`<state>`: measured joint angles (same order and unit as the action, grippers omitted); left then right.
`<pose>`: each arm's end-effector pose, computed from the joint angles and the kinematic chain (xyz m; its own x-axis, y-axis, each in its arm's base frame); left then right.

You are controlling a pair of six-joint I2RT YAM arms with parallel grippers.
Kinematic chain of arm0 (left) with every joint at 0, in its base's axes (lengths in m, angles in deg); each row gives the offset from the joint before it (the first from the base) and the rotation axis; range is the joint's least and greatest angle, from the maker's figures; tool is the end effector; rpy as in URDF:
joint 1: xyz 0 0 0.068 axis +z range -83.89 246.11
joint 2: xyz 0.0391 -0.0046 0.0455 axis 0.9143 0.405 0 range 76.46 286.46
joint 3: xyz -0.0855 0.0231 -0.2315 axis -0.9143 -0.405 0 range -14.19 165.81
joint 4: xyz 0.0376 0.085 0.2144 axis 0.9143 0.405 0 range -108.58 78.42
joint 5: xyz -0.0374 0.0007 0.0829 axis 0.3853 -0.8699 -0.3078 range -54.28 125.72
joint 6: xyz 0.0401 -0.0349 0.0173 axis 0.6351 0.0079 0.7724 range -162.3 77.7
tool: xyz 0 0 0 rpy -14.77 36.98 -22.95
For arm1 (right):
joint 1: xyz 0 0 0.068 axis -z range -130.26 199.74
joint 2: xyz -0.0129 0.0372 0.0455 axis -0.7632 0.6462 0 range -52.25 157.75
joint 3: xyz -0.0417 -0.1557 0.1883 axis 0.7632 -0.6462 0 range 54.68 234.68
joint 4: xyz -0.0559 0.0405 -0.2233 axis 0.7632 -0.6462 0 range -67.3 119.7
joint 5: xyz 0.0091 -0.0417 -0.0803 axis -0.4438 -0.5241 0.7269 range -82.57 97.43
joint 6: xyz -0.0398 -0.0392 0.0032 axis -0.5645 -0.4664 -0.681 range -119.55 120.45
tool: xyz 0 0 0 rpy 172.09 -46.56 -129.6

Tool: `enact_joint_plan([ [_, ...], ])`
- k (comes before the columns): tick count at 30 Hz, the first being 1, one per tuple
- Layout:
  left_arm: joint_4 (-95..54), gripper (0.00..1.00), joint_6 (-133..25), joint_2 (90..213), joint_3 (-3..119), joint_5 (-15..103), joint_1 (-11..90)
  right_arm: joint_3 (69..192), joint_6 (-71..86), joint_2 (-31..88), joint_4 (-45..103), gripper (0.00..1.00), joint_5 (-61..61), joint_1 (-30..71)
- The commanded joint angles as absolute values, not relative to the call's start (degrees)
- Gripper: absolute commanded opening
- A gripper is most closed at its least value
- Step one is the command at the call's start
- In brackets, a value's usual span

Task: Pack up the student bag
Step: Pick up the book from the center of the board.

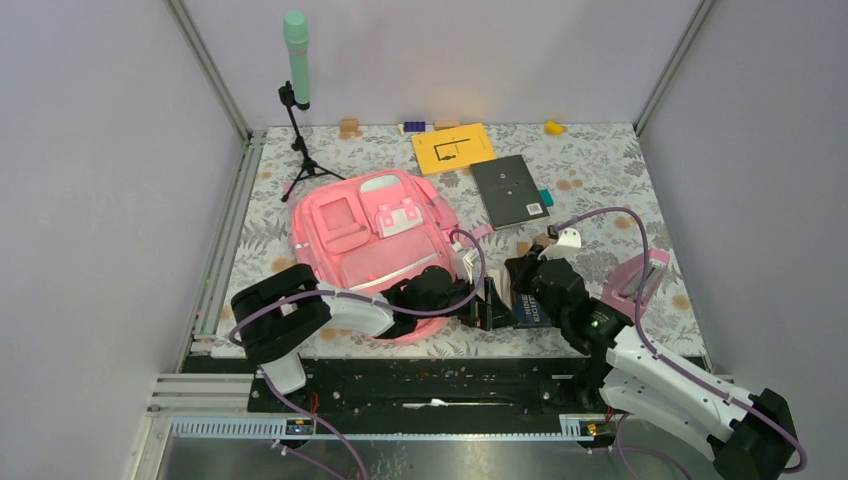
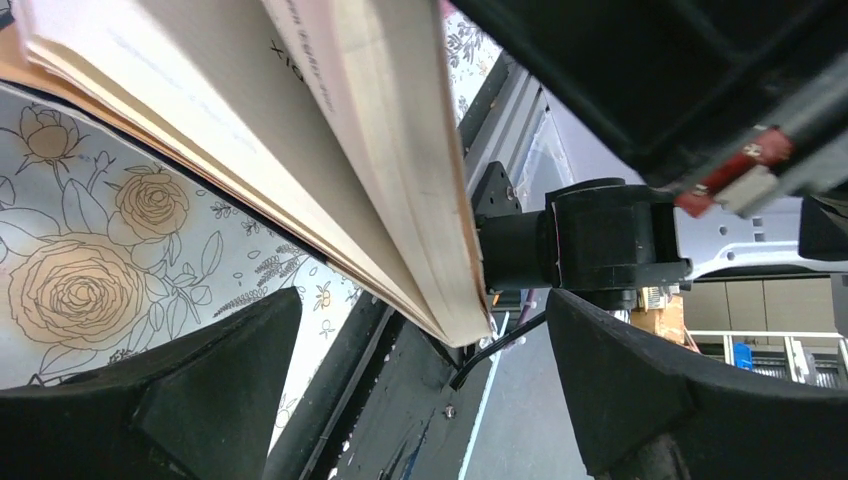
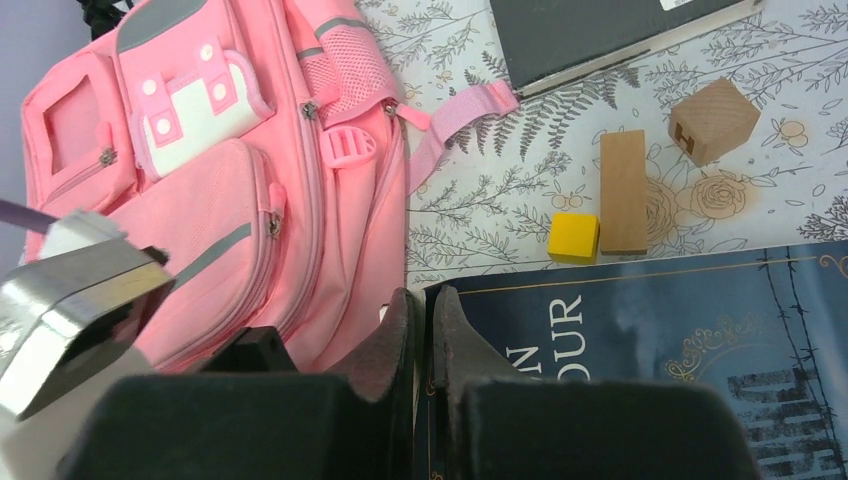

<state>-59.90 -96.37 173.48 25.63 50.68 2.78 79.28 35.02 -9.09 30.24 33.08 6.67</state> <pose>0.1362 -0.2933 0.1712 -0.8613 -0.0281 -0.5073 0.4726 0.3224 -0.8202 0.1376 0.1060 0.2312 -0.3647 0.3591 -0.8591 -0.1313 0.8936 0.4293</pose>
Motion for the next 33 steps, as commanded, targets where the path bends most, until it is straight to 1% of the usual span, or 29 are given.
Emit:
enact_joint_plan([
  [1, -67.7, 0.92, -97.5, 175.2, 27.7, 50.7, 2.7, 82.7, 33.2, -11.9, 33.9, 0.00, 31.8, 7.0],
  [3, -68.4, 0.88, -96.7, 176.1, 28.5, 50.7, 2.7, 82.8, 32.2, -12.7, 33.3, 0.00, 31.0, 7.0],
  [10, -68.0, 0.56, -93.3, 179.5, 33.4, 51.3, 2.7, 81.5, 30.5, -15.6, 32.0, 0.00, 28.1, 7.0],
  [12, -65.9, 0.39, -92.1, 179.9, 34.8, 51.1, 2.7, 81.3, 29.6, -16.9, 30.7, 0.00, 29.1, 7.0],
  [14, -65.4, 0.28, -91.8, 179.9, 35.2, 51.1, 2.7, 80.8, 29.2, -18.1, 30.7, 0.00, 29.0, 7.0],
  [15, -65.3, 0.18, -91.6, 179.4, 35.2, 50.7, 2.7, 80.6, 28.8, -18.3, 30.5, 0.00, 28.7, 7.0],
  [17, -63.8, 0.05, -90.5, 178.3, 35.0, 49.9, 2.7, 80.8, 28.1, -18.3, 30.2, 0.00, 28.0, 7.0],
  [18, -62.2, 0.00, -89.7, 177.5, 34.9, 49.4, 2.7, 81.1, 27.5, -18.0, 29.2, 0.05, 27.6, 7.0],
  [19, -60.8, 0.00, -88.8, 176.5, 34.7, 49.0, 2.7, 81.5, 27.2, -17.6, 27.8, 0.17, 27.6, 7.0],
  [21, -57.9, 0.00, -86.4, 173.9, 33.9, 48.5, 2.7, 82.7, 26.1, -17.4, 25.5, 0.49, 28.4, 7.0],
  [22, -56.5, 0.00, -84.8, 172.2, 33.2, 48.2, 2.7, 83.4, 24.9, -17.4, 24.8, 0.67, 28.6, 7.0],
  [23, -54.6, 0.00, -82.4, 169.8, 32.9, 48.1, 2.7, 84.1, 22.6, -17.6, 24.4, 0.76, 28.5, 7.0],
  [24, -52.3, 0.00, -81.1, 168.0, 32.8, 47.9, 2.7, 84.9, 21.0, -17.9, 23.7, 0.83, 28.4, 7.0],
  [27, -44.5, 0.00, -75.1, 162.1, 32.9, 48.3, 2.7, 88.7, 17.0, -18.6, 20.4, 0.95, 26.8, 7.3],
  [28, -43.1, 0.00, -73.6, 160.2, 33.0, 48.4, 2.8, 90.3, 16.3, -18.8, 19.1, 0.97, 26.3, 7.5],
  [30, -37.0, 0.00, -70.6, 156.7, 33.7, 48.8, 2.9, 94.1, 15.0, -19.4, 16.9, 1.00, 24.0, 7.8],
  [33, -27.7, 0.00, -66.9, 152.5, 36.4, 50.3, 4.0, 99.0, 12.3, -20.4, 13.9, 1.00, 19.5, 8.1],
])
